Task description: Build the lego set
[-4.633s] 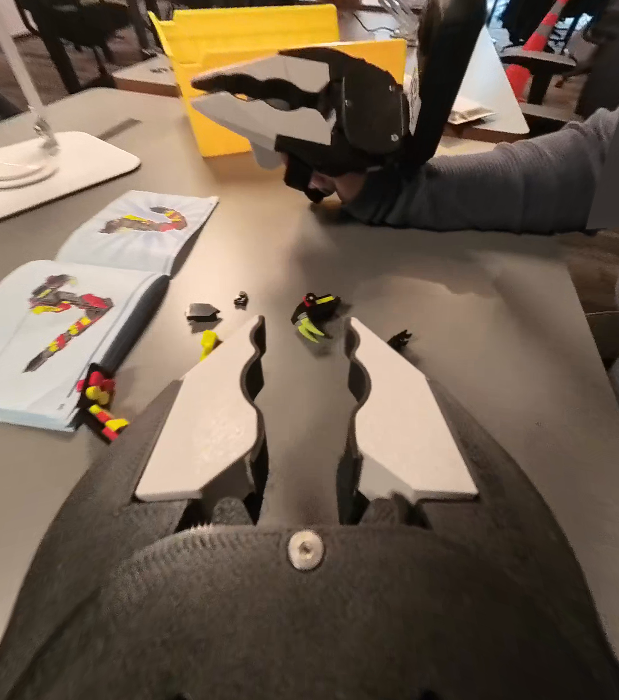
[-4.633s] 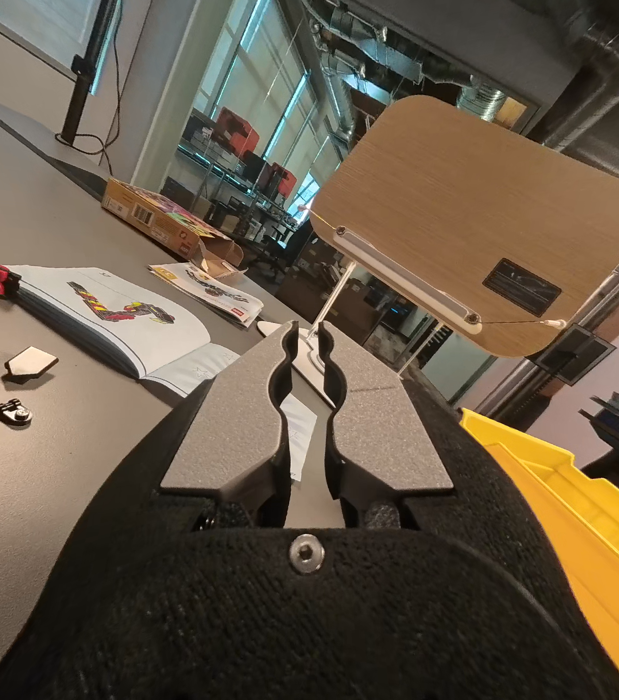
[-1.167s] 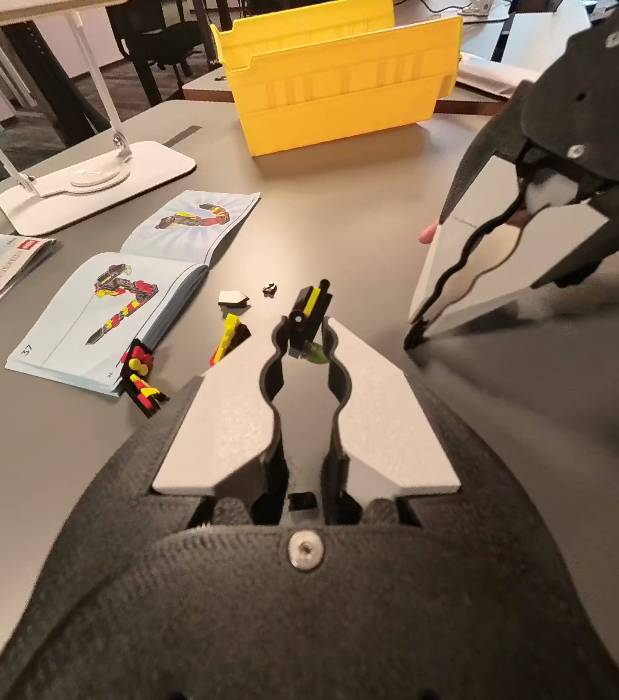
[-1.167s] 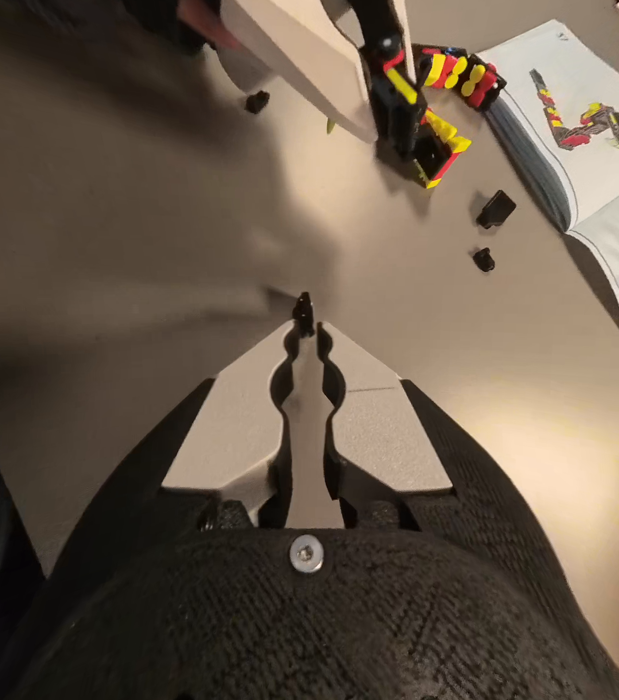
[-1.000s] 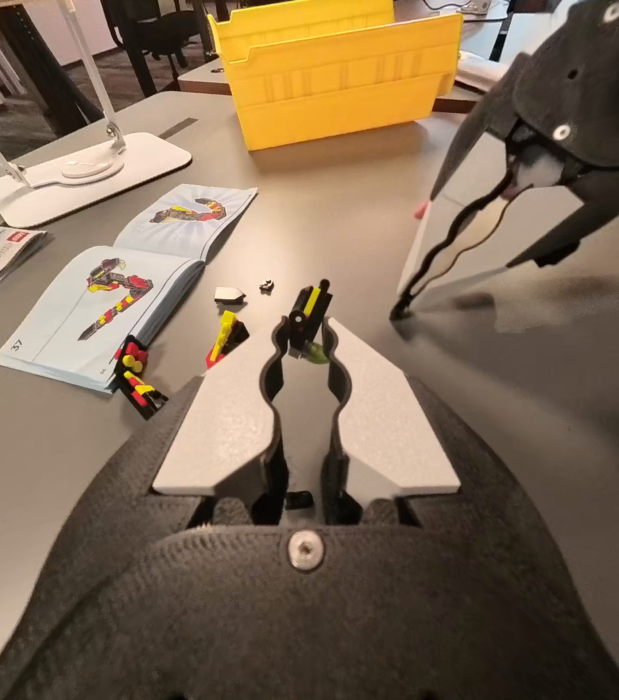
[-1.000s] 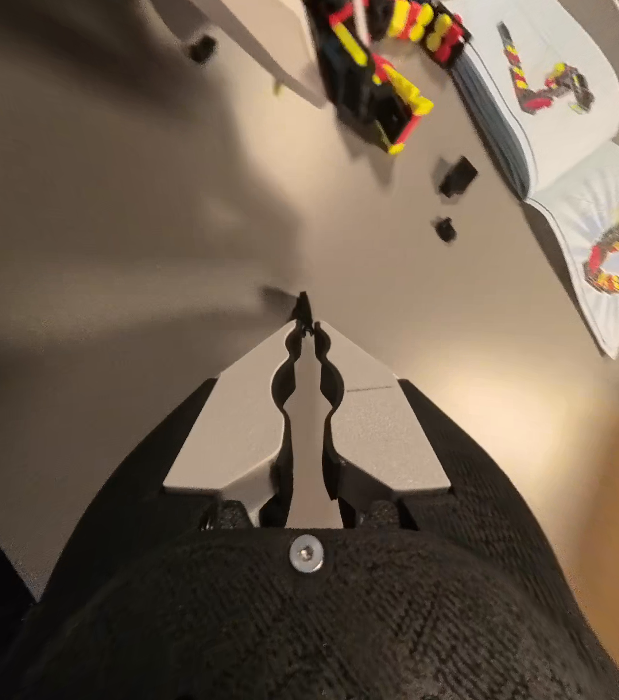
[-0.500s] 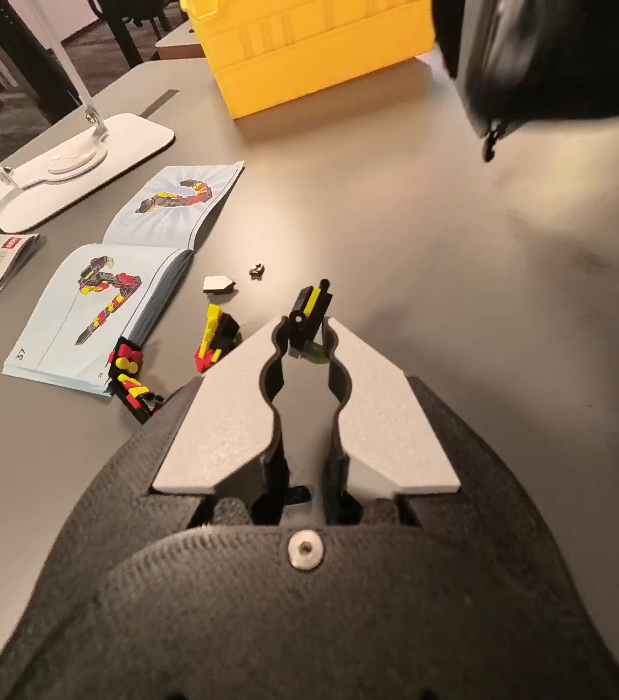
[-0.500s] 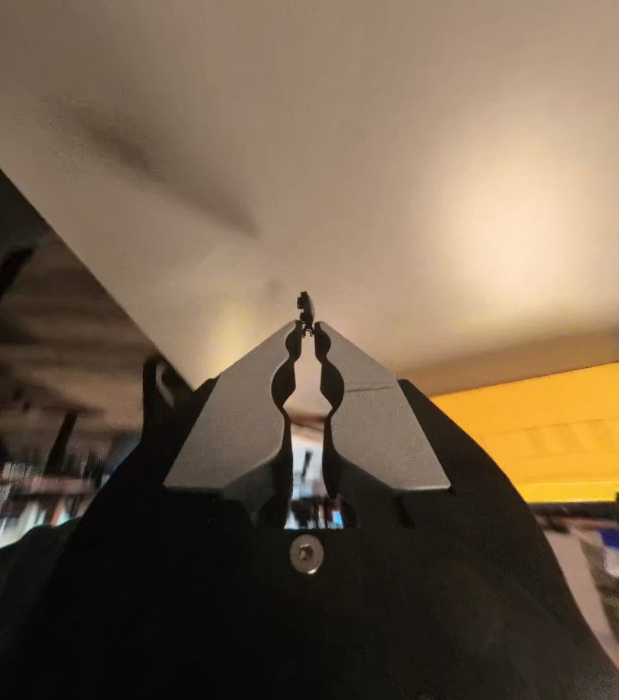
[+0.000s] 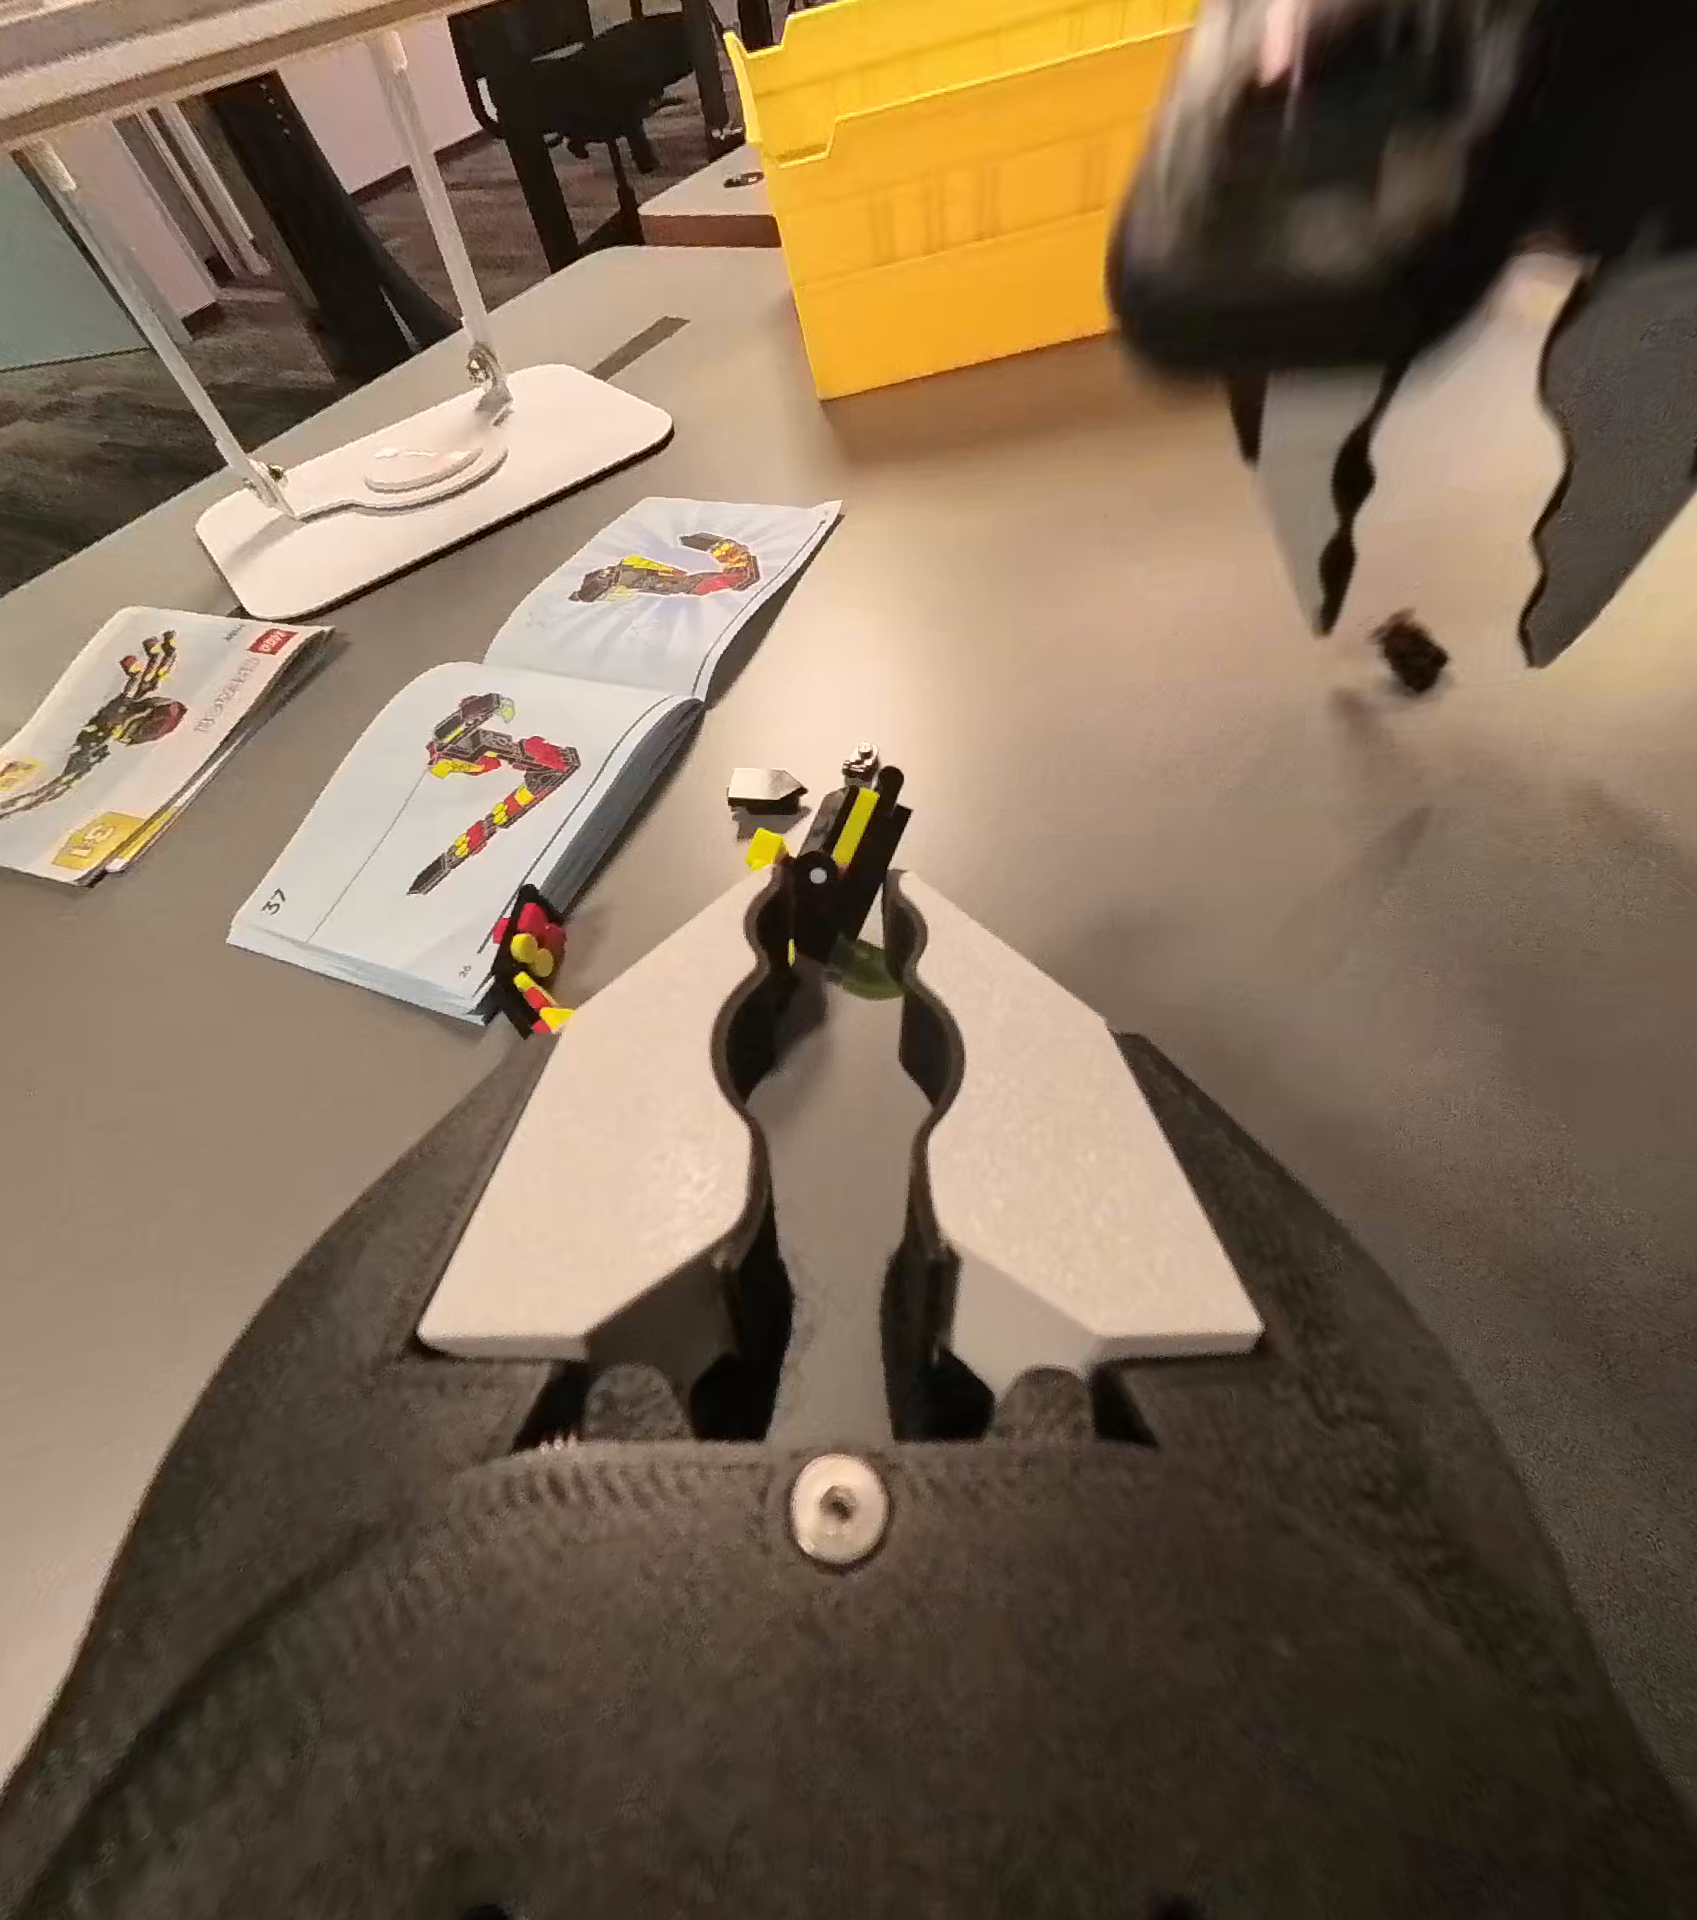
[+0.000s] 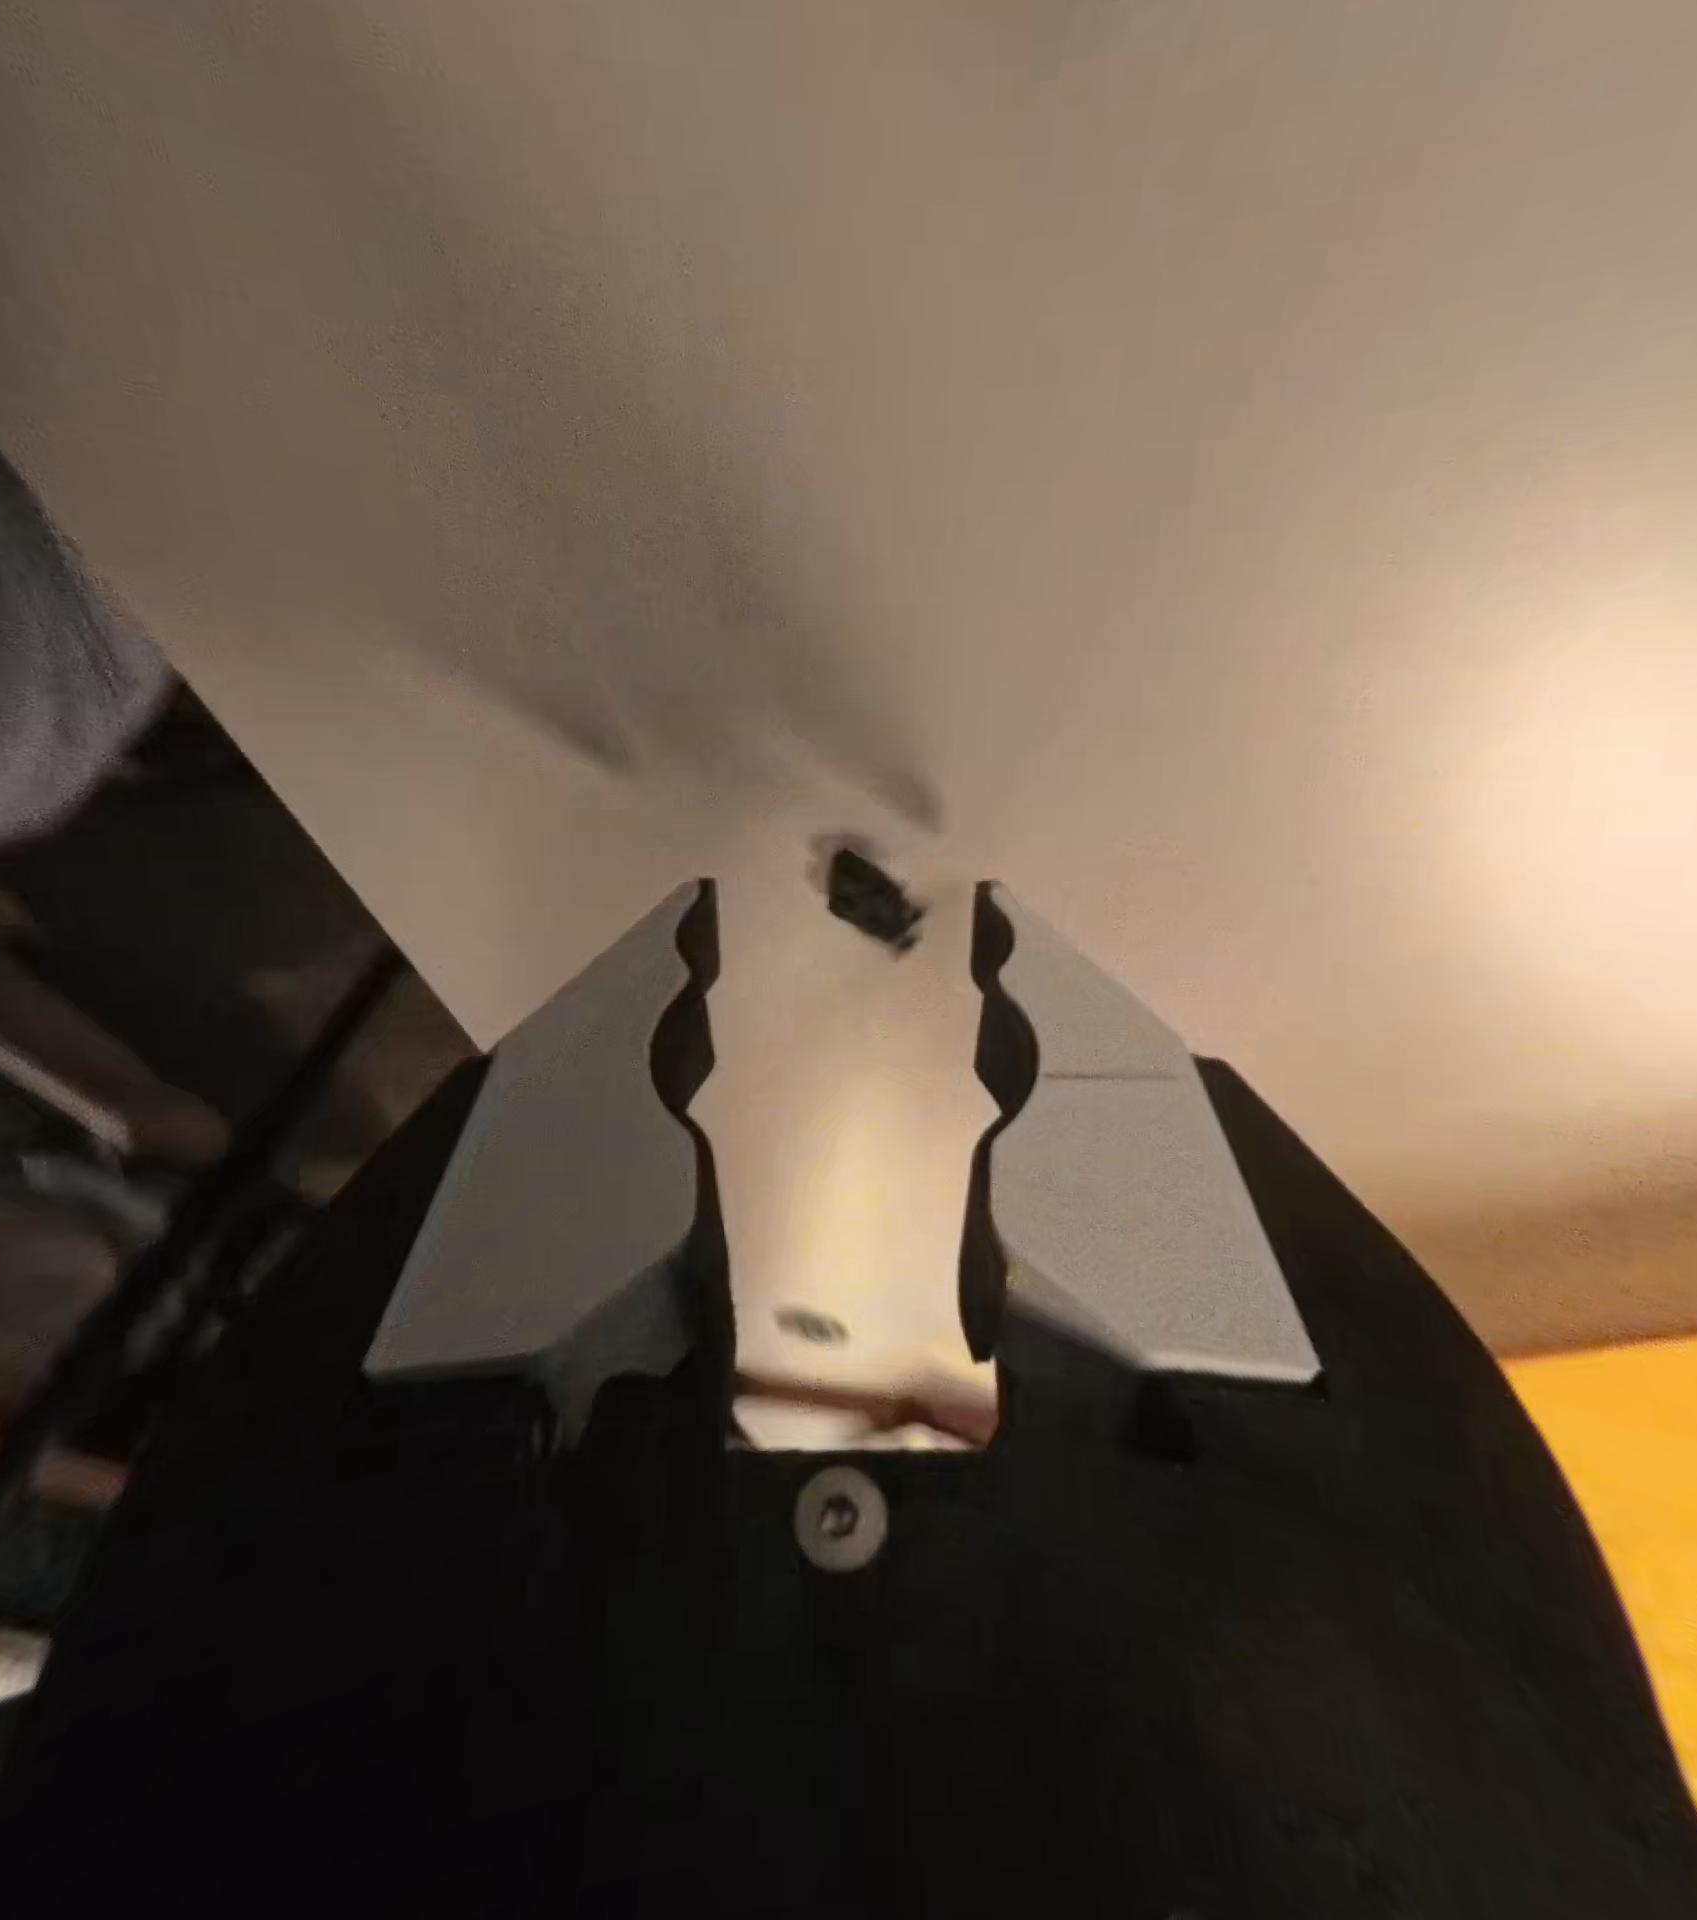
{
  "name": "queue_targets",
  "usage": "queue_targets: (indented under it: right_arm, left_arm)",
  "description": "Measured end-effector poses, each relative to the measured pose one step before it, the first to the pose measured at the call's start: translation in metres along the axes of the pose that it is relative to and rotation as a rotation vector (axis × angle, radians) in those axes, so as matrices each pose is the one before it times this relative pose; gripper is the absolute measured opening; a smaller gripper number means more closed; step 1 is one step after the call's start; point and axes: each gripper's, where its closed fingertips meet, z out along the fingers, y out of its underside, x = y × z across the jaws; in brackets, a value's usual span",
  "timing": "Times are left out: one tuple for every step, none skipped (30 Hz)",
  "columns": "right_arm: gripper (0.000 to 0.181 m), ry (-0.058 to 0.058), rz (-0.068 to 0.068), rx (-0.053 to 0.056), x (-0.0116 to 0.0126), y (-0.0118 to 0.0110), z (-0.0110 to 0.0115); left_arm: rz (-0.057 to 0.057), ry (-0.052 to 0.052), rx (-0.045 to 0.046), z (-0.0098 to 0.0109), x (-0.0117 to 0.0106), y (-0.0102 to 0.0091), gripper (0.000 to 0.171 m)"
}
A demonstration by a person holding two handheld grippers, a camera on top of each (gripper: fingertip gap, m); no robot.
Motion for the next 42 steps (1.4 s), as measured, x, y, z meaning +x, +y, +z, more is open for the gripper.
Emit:
queue_targets:
  right_arm:
    - [0.049, 0.0062, 0.0552, 0.1212, 0.00133, -0.00062, -0.00644]
    - [0.049, 0.0173, 0.0612, 0.1250, 0.00287, -0.00079, -0.00534]
    - [0.049, 0.0154, 0.0557, 0.1169, 0.00203, -0.00030, -0.00321]
    - [0.048, 0.0083, 0.0370, 0.0978, -0.00045, 0.00196, -0.00082]
    - [0.046, 0.0011, 0.0302, 0.0744, -0.00193, 0.00503, 0.00093]
    - [0.046, 0.0214, 0.0386, 0.0620, 0.00203, 0.00545, 0.00160]
    - [0.045, 0.0290, 0.0536, 0.0485, 0.00435, 0.00587, 0.00144]
    - [0.043, 0.0112, 0.0689, 0.0408, 0.00230, 0.00519, 0.00137]
    - [0.040, 0.0126, 0.0814, 0.0534, 0.00247, 0.00092, 0.00135]
    - [0.037, 0.0083, 0.0733, 0.0628, 0.00025, -0.00182, 0.00075]
    - [0.034, 0.0123, 0.0550, 0.0450, -0.00076, -0.00077, 0.00040]
    - [0.033, 0.0390, 0.0359, 0.0294, 0.00236, 0.00004, 0.00043]
    - [0.032, 0.0437, 0.0132, 0.0098, 0.00266, 0.00168, 0.00066]
    - [0.032, 0.0248, -0.0057, -0.0005, -0.00025, 0.00200, 0.00089]
    - [0.032, 0.0250, -0.0029, -0.0010, 0.00049, 0.00058, 0.00119]
    - [0.032, 0.0158, -0.0045, 0.0000, 0.00005, -0.00049, 0.00145]
    - [0.033, -0.0031, -0.0108, 0.0002, -0.00243, -0.00093, 0.00173]
    - [0.036, 0.0058, -0.0199, 0.0026, -0.00102, -0.00146, 0.00193]
    - [0.037, 0.0214, -0.0386, -0.0062, 0.00090, 0.00012, 0.00166]
    - [0.037, 0.0302, -0.0576, -0.0113, 0.00156, 0.00083, 0.00111]
    - [0.038, 0.0370, -0.0681, 0.0064, 0.00214, -0.00202, -0.00037]
    - [0.037, 0.0435, -0.0697, 0.0105, 0.00342, -0.00282, -0.00121]
    - [0.036, 0.0230, -0.0794, 0.0011, 0.00122, -0.00123, -0.00065]
    - [0.036, 0.0156, -0.0781, -0.0020, 0.00079, -0.00019, 0.00013]
    - [0.033, 0.0172, -0.0686, -0.0045, 0.00238, 0.00060, 0.00055]
    - [0.031, 0.0016, -0.0589, -0.0013, 0.00111, 0.00057, 0.00005]
    - [0.030, -0.0100, -0.0435, 0.0008, 0.00007, 0.00052, -0.00011]
    - [0.028, -0.0163, -0.0244, -0.0007, -0.00006, 0.00045, 0.00011]
    - [0.028, -0.0201, -0.0171, 0.0048, -0.00084, -0.00044, 0.00018]
    - [0.028, -0.0139, -0.0112, 0.0015, -0.00009, -0.00021, 0.00030]
    - [0.028, -0.0168, -0.0003, -0.0008, -0.00033, -0.00013, 0.00038]
    - [0.027, -0.0200, 0.0103, 0.0014, -0.00045, -0.00006, 0.00046]
    - [0.027, -0.0217, 0.0216, 0.0046, -0.00019, -0.00010, 0.00059]
    - [0.026, -0.0246, 0.0290, 0.0041, -0.00035, 0.00026, 0.00048]
    - [0.026, -0.0219, 0.0274, 0.0029, -0.00003, 0.00037, 0.00041]
    - [0.026, -0.0188, 0.0218, 0.0040, -0.00010, 0.00044, 0.00022]
    - [0.025, -0.0167, 0.0163, 0.0048, -0.00064, 0.00014, 0.00035]
    - [0.022, -0.0119, 0.0114, 0.0072, -0.00077, -0.00030, 0.00053]
    - [0.020, -0.0075, 0.0066, 0.0086, -0.00096, -0.00073, 0.00065]
    - [0.016, -0.0075, 0.0025, 0.0093, -0.00152, -0.00109, 0.00070]
    - [0.014, -0.0021, 0.0014, 0.0105, -0.00117, -0.00138, 0.00067]
    - [0.014, 0.0014, 0.0010, 0.0077, -0.00045, -0.00115, 0.00061]
  left_arm:
    - [-0.0002, 0.0016, 0.00193, 0.00008, 0.00053, -0.00029, 0.016]
    - [-0.0010, 0.0012, 0.00127, 0.00023, 0.00046, -0.00027, 0.016]
    - [-0.0015, 0.0026, 0.00167, 0.00015, 0.00078, -0.00030, 0.016]
    - [-0.0025, 0.0055, 0.00261, 0.00038, 0.00108, -0.00036, 0.016]
    - [-0.0046, 0.0073, 0.00213, 0.00034, 0.00149, -0.00029, 0.016]
    - [-0.0051, 0.0076, 0.00248, 0.00048, 0.00148, -0.00038, 0.016]
    - [-0.0043, 0.0075, 0.00211, 0.00047, 0.00152, -0.00024, 0.016]
    - [-0.0035, 0.0076, -0.00041, 0.00078, 0.00155, 0.00024, 0.016]
    - [-0.0011, 0.0057, -0.00284, 0.00098, 0.00128, 0.00074, 0.016]
    - [0.0027, 0.0036, -0.00547, 0.00101, 0.00105, 0.00120, 0.016]
    - [0.0050, 0.0013, -0.00700, 0.00093, 0.00068, 0.00149, 0.016]
    - [0.0058, 0.0007, -0.00478, 0.00073, 0.00059, 0.00109, 0.016]
    - [0.0040, -0.0007, -0.00276, 0.00051, 0.00025, 0.00066, 0.016]
    - [0.0007, -0.0011, -0.00190, 0.00047, 0.00020, 0.00050, 0.016]
    - [-0.0012, 0.0032, -0.00177, 0.00058, 0.00065, 0.00037, 0.016]
    - [-0.0019, 0.0044, -0.00157, 0.00055, 0.00077, 0.00048, 0.016]
    - [-0.0015, 0.0045, -0.00128, 0.00047, 0.00083, 0.00047, 0.016]
    - [-0.0010, 0.0047, -0.00243, 0.00061, 0.00086, 0.00064, 0.016]
    - [-0.0003, 0.0043, -0.00374, 0.00060, 0.00086, 0.00077, 0.016]
    - [0.0012, 0.0038, -0.00333, 0.00046, 0.00095, 0.00064, 0.016]
    - [0.0025, 0.0025, -0.00256, 0.00037, 0.00076, 0.00048, 0.016]
    - [0.0030, 0.0011, -0.00209, 0.00009, 0.00057, 0.00022, 0.016]
    - [0.0031, 0.0009, -0.00053, 0.00003, 0.00051, -0.00014, 0.016]
    - [0.0023, 0.0024, 0.00049, -0.00003, 0.00076, -0.00033, 0.016]
    - [0.0015, 0.0050, 0.00129, 0.00002, 0.00117, -0.00044, 0.016]
    - [0.0022, 0.0075, -0.00082, 0.00022, 0.00162, -0.00010, 0.016]
    - [0.0044, 0.0071, -0.00561, 0.00035, 0.00175, 0.00042, 0.016]
    - [0.0112, 0.0102, -0.01034, 0.00064, 0.00264, 0.00088, 0.016]
    - [0.0168, 0.0162, -0.01785, 0.00125, 0.00385, 0.00179, 0.016]
    - [0.0159, 0.0152, -0.02760, 0.00172, 0.00380, 0.00312, 0.016]
    - [0.0117, 0.0150, -0.03398, 0.00237, 0.00381, 0.00419, 0.016]
    - [0.0072, 0.0224, -0.03691, 0.00287, 0.00466, 0.00485, 0.016]
    - [0.0044, 0.0211, -0.02908, 0.00277, 0.00448, 0.00392, 0.016]
    - [0.0009, 0.0153, -0.01892, 0.00244, 0.00347, 0.00271, 0.016]
    - [-0.0023, 0.0162, -0.01412, 0.00209, 0.00327, 0.00206, 0.016]
    - [-0.0036, 0.0149, -0.01237, 0.00171, 0.00255, 0.00199, 0.016]
    - [-0.0043, 0.0107, -0.01474, 0.00154, 0.00168, 0.00233, 0.016]
    - [-0.0027, 0.0045, -0.01450, 0.00127, 0.00050, 0.00240, 0.016]
    - [-0.0019, 0.0007, -0.01390, 0.00097, -0.00011, 0.00217, 0.016]
    - [-0.0020, -0.0014, -0.01038, 0.00068, -0.00030, 0.00145, 0.016]
    - [-0.0038, -0.0035, 0.00165, 0.00005, -0.00044, -0.00042, 0.016]
    - [-0.0052, -0.0026, -0.00120, 0.00013, -0.00052, 0.00003, 0.016]
